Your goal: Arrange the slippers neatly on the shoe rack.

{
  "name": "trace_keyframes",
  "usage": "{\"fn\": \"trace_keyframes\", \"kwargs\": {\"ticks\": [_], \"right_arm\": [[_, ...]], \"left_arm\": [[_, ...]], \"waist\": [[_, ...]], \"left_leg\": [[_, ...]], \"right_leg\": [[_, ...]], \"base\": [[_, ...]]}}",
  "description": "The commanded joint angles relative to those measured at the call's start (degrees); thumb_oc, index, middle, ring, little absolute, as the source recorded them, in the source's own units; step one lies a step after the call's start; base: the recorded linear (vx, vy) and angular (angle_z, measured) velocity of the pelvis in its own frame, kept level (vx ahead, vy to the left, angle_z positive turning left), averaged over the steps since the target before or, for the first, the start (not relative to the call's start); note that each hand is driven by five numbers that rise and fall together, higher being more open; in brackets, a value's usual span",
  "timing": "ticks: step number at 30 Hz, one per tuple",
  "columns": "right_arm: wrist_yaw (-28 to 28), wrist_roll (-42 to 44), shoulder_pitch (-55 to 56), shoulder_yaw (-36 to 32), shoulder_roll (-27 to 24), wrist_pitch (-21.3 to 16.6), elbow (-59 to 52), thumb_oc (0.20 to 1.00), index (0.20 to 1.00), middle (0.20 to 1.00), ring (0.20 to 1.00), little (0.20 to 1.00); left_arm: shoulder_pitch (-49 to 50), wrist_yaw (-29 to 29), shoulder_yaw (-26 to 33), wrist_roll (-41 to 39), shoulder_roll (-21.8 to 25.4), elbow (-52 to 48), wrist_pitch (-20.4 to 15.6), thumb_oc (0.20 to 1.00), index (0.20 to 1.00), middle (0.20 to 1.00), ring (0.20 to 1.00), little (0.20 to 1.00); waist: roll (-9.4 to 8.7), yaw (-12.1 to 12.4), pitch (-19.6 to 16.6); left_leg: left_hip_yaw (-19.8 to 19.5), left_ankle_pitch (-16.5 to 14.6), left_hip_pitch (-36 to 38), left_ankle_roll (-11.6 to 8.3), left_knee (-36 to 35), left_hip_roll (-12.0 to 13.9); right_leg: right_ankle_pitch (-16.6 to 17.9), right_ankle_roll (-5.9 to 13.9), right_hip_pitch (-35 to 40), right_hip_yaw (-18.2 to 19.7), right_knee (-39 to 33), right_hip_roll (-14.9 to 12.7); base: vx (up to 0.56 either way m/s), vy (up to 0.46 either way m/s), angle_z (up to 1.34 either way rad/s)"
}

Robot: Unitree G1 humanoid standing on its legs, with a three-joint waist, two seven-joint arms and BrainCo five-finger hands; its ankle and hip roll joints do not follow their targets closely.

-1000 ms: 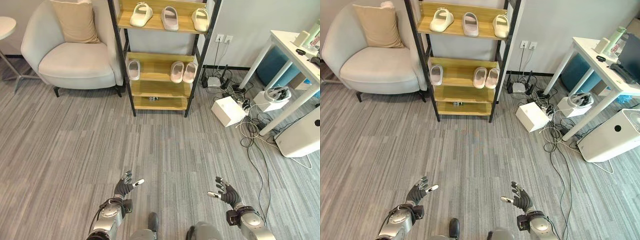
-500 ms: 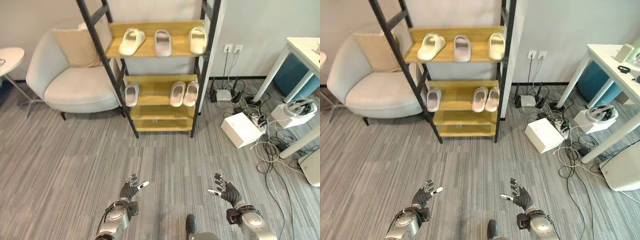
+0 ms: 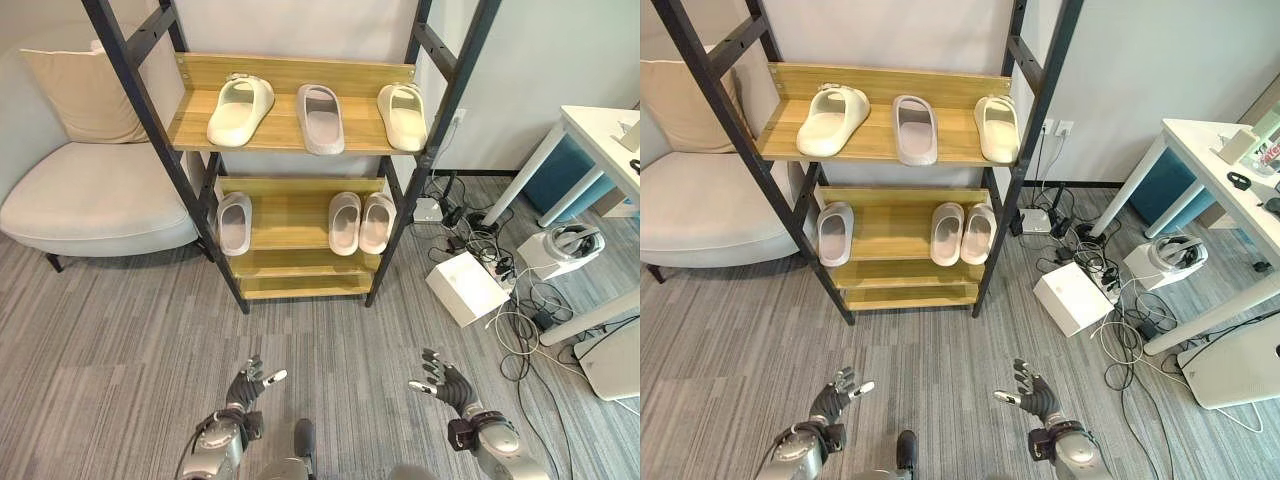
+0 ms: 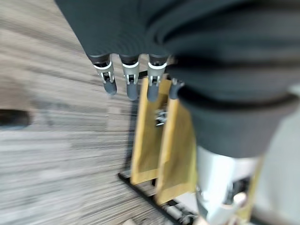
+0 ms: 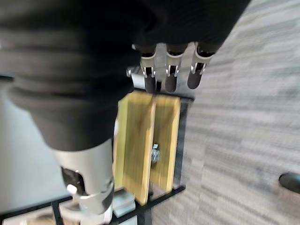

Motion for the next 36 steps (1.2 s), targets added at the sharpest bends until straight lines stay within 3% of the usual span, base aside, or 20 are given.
{"fn": "trace_keyframes", "kwargs": {"ticks": [1, 4, 7, 9, 11, 12, 14, 16, 19, 22, 24, 26, 27, 31, 32, 34, 36], "right_arm": [[-0.3, -0.3, -1.3, -3.1, -1.3, -2.5, -2.0, 1.0, 1.0, 1.0, 1.0, 1.0], [-0.3, -1.0, -0.1, -3.4, -1.4, -2.2, -2.6, 1.0, 1.0, 1.0, 1.0, 1.0], [0.3, -0.4, 0.9, -3.1, -1.6, -2.2, -1.8, 1.0, 1.0, 1.0, 1.0, 1.0], [0.5, -0.1, 0.7, -3.0, -2.3, -2.3, -1.3, 1.0, 1.0, 1.0, 1.0, 1.0], [0.6, 0.7, 0.8, -3.1, -3.9, -2.5, -1.4, 1.0, 1.0, 1.0, 1.0, 1.0], [0.6, 0.7, 0.7, -3.1, -3.9, -2.5, -1.4, 1.0, 1.0, 1.0, 1.0, 1.0], [0.3, 0.9, 1.2, -3.9, -4.4, -2.4, -1.1, 1.0, 1.0, 1.0, 1.0, 1.0], [-0.1, 1.0, 1.4, -4.5, -4.8, -2.5, -1.2, 1.0, 1.0, 1.0, 1.0, 1.0], [-0.5, 0.4, 1.0, -4.6, -5.2, -2.6, -0.8, 1.0, 1.0, 1.0, 1.0, 1.0], [-0.1, 0.0, 0.8, -4.4, -4.8, -2.2, -0.8, 1.0, 1.0, 1.0, 1.0, 1.0], [-0.4, 0.3, 0.6, -5.5, -3.4, -2.0, -0.1, 1.0, 1.0, 1.0, 1.0, 1.0], [-0.9, 0.3, -1.9, -4.3, -1.4, -2.2, 1.5, 1.0, 1.0, 1.0, 1.0, 1.0], [-0.5, 0.1, -2.3, -3.7, -1.3, -2.1, 1.2, 1.0, 1.0, 1.0, 1.0, 1.0], [0.4, -0.6, -2.4, -2.6, -1.1, -1.9, 1.4, 1.0, 1.0, 1.0, 1.0, 1.0], [0.5, -1.1, -2.1, -2.0, -1.3, -1.9, 1.1, 1.0, 1.0, 1.0, 1.0, 1.0], [0.5, -1.2, -1.3, -1.8, -1.2, -1.9, 0.9, 1.0, 1.0, 1.0, 1.0, 1.0], [0.7, -1.6, -0.4, -1.9, -1.4, -2.0, 1.5, 1.0, 1.0, 1.0, 1.0, 1.0]], "left_arm": [[-0.4, 0.0, 1.7, -0.3, 0.6, -1.9, -2.5, 1.0, 1.0, 1.0, 1.0, 1.0], [-1.6, 0.4, 1.8, -0.1, 0.4, -0.9, -2.5, 1.0, 1.0, 1.0, 1.0, 1.0], [-1.7, 0.2, 1.5, 0.3, -0.2, -0.3, -2.7, 1.0, 1.0, 1.0, 1.0, 1.0], [-2.3, 0.2, 1.5, -0.1, -0.6, 0.2, -2.7, 1.0, 1.0, 1.0, 1.0, 1.0], [-3.5, 0.3, 0.9, -1.1, -1.1, 0.2, -2.7, 1.0, 1.0, 1.0, 1.0, 1.0], [-3.5, 0.3, 0.9, -1.1, -1.1, 0.2, -2.7, 1.0, 1.0, 1.0, 1.0, 1.0], [-3.7, 0.3, 0.4, -1.1, -1.4, 0.4, -2.6, 1.0, 1.0, 1.0, 1.0, 1.0], [-3.8, 0.6, -0.2, -0.7, -1.5, 0.9, -2.6, 1.0, 1.0, 1.0, 1.0, 1.0], [-3.8, 0.8, -0.3, -0.6, -1.6, 0.9, -2.5, 1.0, 1.0, 1.0, 1.0, 1.0], [-2.9, 0.3, 0.1, -1.3, -1.4, 0.9, -2.5, 1.0, 1.0, 1.0, 1.0, 1.0], [-2.7, 0.2, 0.0, -2.0, -0.9, 0.8, -2.4, 1.0, 1.0, 1.0, 1.0, 1.0], [-3.4, 0.5, 0.5, -1.8, 0.7, 0.4, -2.9, 1.0, 1.0, 1.0, 1.0, 1.0], [-3.2, 0.5, 1.0, -1.6, 1.2, 0.4, -3.0, 1.0, 1.0, 1.0, 1.0, 1.0], [-2.7, 0.3, 1.5, -1.2, 2.0, 0.0, -3.0, 1.0, 1.0, 1.0, 1.0, 1.0], [-3.0, 0.4, 1.7, -1.2, 2.2, 0.3, -2.8, 1.0, 1.0, 1.0, 1.0, 1.0], [-3.4, 0.4, 1.3, -0.9, 1.9, 0.6, -2.8, 1.0, 1.0, 1.0, 1.0, 1.0], [-3.2, 0.0, 1.1, -0.7, 1.4, 0.8, -3.0, 1.0, 1.0, 1.0, 1.0, 1.0]], "waist": [[-0.58, -0.4, 1.1], [-0.87, -1.8, 1.2], [-1.23, -2.1, 0.0], [-1.04, -2.2, -0.1], [-1.35, -2.4, 0.8], [-1.35, -2.4, 0.8], [-1.56, -2.4, 0.7], [-1.2, -2.2, 0.5], [-0.44, -1.7, 0.6], [-0.62, -1.5, -0.5], [-2.01, -1.1, -1.0], [-4.21, 0.0, 0.3], [-4.12, 0.6, 0.7], [-4.03, 0.7, 0.9], [-3.77, 0.5, 0.9], [-3.5, -0.1, 1.0], [-3.38, -0.1, 0.5]], "left_leg": [[-1.6, -4.6, 3.7, -4.91, 0.6, 4.2], [-2.5, -6.1, 7.0, -6.16, -0.1, 5.3], [-3.3, -6.6, 7.4, -7.24, 0.9, 6.9], [-4.4, -5.3, 5.9, -8.2, 4.4, 7.9], [-5.6, -2.9, 1.5, -9.61, 12.3, 7.4], [-5.6, -2.9, 1.5, -9.62, 12.3, 7.3], [-2.7, -1.9, -0.4, -9.18, 7.2, 10.1], [-0.6, 1.6, -2.6, -9.7, 2.8, 12.8], [0.1, 4.8, -4.6, -11.14, 1.2, 15.2], [0.1, 2.0, -3.1, -10.51, 2.1, 13.7], [2.1, -0.3, -2.0, -8.9, 1.8, 11.4], [4.9, -3.8, -1.7, -6.12, 3.1, 8.0], [5.7, -4.3, -1.3, -5.45, 2.8, 7.5], [6.5, -4.9, 0.6, -5.06, 1.9, 7.1], [6.1, -5.0, 1.2, -5.07, 1.8, 6.9], [5.3, -4.9, 1.8, -5.17, 1.9, 6.8], [5.0, -4.6, 2.7, -5.36, 1.5, 6.8]], "right_leg": [[16.5, 0.45, 3.0, 0.7, -21.7, -0.6], [19.5, 1.73, 0.8, -0.6, -26.1, -1.2], [18.4, 0.88, 3.6, -0.5, -27.1, -0.1], [17.5, -0.35, 4.9, -1.3, -26.7, 1.0], [16.0, -1.97, 6.8, -3.1, -26.0, 1.2], [16.0, -1.97, 6.8, -3.2, -26.0, 1.2], [14.5, -1.81, 8.9, -4.6, -26.6, 0.7], [13.3, -1.39, 10.3, -5.3, -26.6, 0.6], [12.0, -0.65, 12.1, -5.4, -26.5, -0.1], [12.4, 0.31, 13.2, -4.3, -26.8, -1.6], [14.2, 1.9, 12.9, -2.6, -26.7, -4.3], [21.2, 3.98, 8.8, -0.6, -23.9, -7.9], [21.7, 3.91, 7.9, -2.1, -21.8, -8.0], [20.2, 3.35, 6.1, -3.6, -21.3, -5.0], [17.9, 2.39, 5.2, -3.4, -22.6, -2.6], [16.7, 1.83, 5.5, -1.0, -23.3, -1.2], [15.7, 1.16, 7.8, -1.3, -25.3, -0.5]], "base": [[0.17, -0.089, 0.54], [0.27, -0.196, 0.3], [0.21, -0.251, 0.23], [0.1, -0.196, 0.37], [0.07, -0.147, 0.66], [0.11, -0.064, 0.58], [0.17, 0.039, 0.49], [0.19, 0.101, 0.44], [0.18, 0.149, 0.0], [0.25, 0.286, -0.41], [0.18, 0.427, -0.41], [0.05, 0.523, -0.62], [0.03, 0.342, -0.62], [0.08, 0.122, -0.34], [0.09, 0.027, 0.05], [0.1, 0.004, 0.22], [0.1, -0.025, 0.4]]}}
